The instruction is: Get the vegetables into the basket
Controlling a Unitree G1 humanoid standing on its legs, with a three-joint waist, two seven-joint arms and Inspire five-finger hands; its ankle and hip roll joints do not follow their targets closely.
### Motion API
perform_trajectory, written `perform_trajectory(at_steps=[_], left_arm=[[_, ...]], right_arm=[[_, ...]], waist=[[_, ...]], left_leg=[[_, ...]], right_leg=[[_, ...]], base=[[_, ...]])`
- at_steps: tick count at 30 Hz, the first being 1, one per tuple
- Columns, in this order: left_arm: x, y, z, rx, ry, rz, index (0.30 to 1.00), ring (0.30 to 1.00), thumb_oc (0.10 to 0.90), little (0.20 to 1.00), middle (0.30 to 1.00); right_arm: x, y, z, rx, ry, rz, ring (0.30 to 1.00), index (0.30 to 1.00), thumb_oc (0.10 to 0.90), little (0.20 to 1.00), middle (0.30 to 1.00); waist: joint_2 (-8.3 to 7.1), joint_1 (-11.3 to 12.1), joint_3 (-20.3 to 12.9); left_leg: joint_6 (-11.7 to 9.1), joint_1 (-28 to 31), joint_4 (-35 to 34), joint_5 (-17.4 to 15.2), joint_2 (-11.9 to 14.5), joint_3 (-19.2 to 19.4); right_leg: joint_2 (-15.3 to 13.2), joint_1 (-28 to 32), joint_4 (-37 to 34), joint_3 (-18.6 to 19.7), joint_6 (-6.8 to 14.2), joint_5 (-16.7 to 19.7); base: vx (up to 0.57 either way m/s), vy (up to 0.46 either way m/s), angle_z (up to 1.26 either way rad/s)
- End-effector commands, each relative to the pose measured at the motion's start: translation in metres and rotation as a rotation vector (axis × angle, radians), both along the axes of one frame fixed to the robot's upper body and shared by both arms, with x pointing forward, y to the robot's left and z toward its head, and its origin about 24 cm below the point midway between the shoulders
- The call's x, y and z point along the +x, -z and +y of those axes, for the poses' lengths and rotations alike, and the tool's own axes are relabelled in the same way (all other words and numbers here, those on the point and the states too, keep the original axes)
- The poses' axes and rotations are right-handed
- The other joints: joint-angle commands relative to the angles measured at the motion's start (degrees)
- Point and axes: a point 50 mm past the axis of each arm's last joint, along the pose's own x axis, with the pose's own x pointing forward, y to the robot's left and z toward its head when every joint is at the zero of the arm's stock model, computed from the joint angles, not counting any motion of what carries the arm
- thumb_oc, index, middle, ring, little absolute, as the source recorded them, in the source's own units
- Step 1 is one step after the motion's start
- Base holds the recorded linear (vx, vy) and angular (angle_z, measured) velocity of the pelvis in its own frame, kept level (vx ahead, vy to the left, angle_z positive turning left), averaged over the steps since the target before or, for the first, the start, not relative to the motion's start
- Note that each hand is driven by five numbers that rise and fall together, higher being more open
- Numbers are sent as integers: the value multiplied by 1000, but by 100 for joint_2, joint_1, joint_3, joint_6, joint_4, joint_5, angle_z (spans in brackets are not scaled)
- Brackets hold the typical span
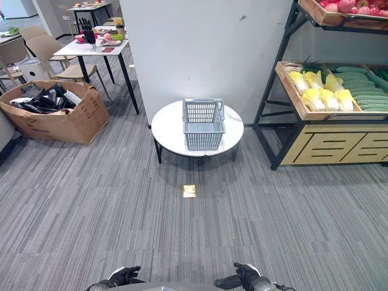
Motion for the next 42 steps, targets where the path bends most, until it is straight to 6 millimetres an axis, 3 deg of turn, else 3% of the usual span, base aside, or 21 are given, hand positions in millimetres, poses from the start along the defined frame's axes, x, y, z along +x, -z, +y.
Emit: perform_trajectory(at_steps=[1,14,25,30,42], left_arm=[[5,2,-18,-42,41,8,1000,1000,900,1000,1000],[12,1,-25,-78,9,-30,1000,1000,900,1000,1000],[49,-15,-53,-219,84,-174,1000,1000,900,1000,1000],[31,-4,-40,-114,89,-56,1000,1000,900,1000,1000],[19,0,-29,-58,67,-4,1000,1000,900,1000,1000]], right_arm=[[-3,1,-1,-1,-6,24,1000,1000,900,1000,1000],[-3,-1,-14,-24,22,34,1000,1000,900,1000,1000],[3,-7,-33,-63,41,25,1000,1000,900,1000,1000],[5,-5,-25,-56,23,29,1000,1000,900,1000,1000],[-5,0,-9,-19,13,52,1000,1000,900,1000,1000]], waist=[[-142,-32,60],[-64,0,121],[85,65,256],[24,60,257],[-106,55,281]], left_leg=[[-303,-113,-111,46,240,242],[-289,-172,-111,76,211,154],[-261,-260,-111,138,162,31],[-263,-278,-111,131,153,15],[-256,-256,-111,57,133,75]], right_leg=[[-509,139,-177,40,694,35],[-543,120,-177,-28,694,55],[-602,77,-177,-140,723,100],[-615,59,-177,-152,717,97],[-654,78,-177,-110,745,52]], base=[[0,0,0],[-1,2,0],[-26,28,5],[-9,6,9],[18,-5,0]])
